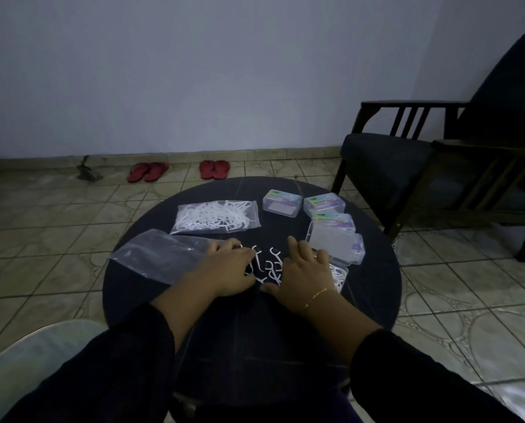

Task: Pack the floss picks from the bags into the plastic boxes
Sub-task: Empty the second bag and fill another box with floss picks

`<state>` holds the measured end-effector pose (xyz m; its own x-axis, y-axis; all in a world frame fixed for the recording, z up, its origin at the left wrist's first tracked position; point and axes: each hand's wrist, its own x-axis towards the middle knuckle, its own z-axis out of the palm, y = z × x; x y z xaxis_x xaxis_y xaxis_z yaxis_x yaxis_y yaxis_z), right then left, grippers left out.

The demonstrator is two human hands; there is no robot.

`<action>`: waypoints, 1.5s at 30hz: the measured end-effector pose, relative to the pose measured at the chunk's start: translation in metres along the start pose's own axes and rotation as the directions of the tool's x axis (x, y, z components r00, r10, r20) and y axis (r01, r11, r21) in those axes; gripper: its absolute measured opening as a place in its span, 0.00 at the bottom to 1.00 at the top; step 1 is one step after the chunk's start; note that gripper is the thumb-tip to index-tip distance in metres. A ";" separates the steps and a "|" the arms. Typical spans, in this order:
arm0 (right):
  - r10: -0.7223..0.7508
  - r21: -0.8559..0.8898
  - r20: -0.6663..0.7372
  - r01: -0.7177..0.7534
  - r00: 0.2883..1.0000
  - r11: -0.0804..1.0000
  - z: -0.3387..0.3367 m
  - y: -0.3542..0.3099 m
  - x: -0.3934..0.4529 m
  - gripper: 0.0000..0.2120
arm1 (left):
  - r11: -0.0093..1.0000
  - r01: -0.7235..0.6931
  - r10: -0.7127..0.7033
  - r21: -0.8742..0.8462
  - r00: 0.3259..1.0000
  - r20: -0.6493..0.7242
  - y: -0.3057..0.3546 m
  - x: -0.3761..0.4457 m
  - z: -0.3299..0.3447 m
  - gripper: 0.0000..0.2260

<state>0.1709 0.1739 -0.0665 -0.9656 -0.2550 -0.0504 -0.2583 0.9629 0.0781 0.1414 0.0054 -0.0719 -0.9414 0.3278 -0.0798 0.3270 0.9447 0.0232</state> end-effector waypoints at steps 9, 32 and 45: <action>0.047 -0.018 0.089 -0.046 0.995 0.999 -0.006 0.011 0.005 0.26 | 0.999 -0.031 0.026 -0.039 0.994 -0.108 0.001 0.003 0.009 0.22; 0.088 0.147 0.012 -0.089 0.996 0.985 -0.001 -0.003 0.013 0.14 | 0.977 -0.145 0.155 0.155 0.986 -0.057 -0.004 0.022 -0.007 0.09; 0.118 0.196 0.005 -0.116 0.993 0.974 -0.011 0.006 -0.001 0.13 | 0.982 -0.113 0.126 0.153 0.989 -0.081 0.006 0.008 -0.007 0.07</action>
<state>0.1696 0.1784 -0.0547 -0.9892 -0.1394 -0.0461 -0.1335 0.9846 -0.1129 0.1353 0.0141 -0.0655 -0.8961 0.4438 0.0046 0.4400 0.8898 -0.1209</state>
